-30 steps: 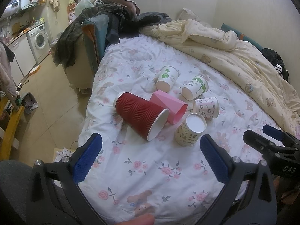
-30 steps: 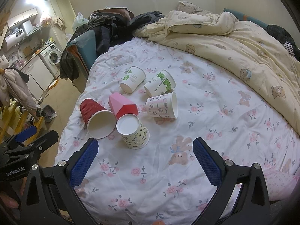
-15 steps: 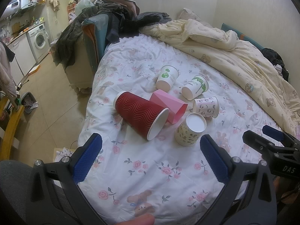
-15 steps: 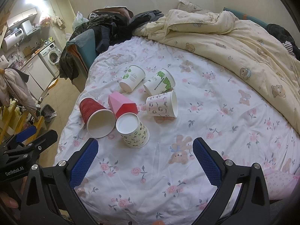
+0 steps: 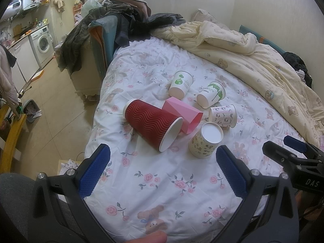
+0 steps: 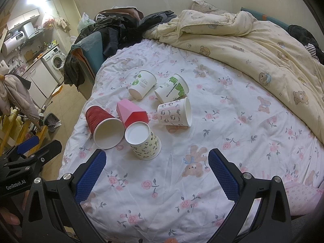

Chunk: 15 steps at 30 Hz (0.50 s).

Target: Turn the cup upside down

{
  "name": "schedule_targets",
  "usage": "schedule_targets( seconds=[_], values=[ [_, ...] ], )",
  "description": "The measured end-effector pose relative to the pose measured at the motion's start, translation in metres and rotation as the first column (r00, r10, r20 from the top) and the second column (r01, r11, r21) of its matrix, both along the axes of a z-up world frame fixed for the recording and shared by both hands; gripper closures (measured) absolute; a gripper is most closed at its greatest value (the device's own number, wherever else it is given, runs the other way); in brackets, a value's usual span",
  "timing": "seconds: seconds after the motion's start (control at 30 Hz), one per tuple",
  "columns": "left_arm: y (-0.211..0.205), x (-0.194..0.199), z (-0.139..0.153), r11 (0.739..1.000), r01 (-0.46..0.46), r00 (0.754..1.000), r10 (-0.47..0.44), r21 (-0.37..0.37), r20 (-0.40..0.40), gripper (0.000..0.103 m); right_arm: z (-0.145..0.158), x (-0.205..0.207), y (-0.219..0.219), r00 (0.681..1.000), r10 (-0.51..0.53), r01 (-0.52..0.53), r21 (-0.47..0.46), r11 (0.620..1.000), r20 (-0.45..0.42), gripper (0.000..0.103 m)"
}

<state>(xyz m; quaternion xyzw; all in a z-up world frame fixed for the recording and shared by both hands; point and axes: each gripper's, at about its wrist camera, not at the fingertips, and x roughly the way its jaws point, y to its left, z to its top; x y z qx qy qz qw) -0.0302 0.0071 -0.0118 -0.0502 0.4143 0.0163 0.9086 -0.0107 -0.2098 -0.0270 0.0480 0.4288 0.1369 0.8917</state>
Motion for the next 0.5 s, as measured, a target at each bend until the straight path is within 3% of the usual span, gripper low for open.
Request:
schedule_targets(
  seconds=[0.5],
  values=[
    [0.0014, 0.0002, -0.0003, 1.0, 0.002, 1.0, -0.002, -0.001, -0.003, 0.0, -0.0002, 0.0006, -0.0002, 1.0, 0.0, 0.0, 0.0, 1.0, -0.002, 0.0]
  ],
)
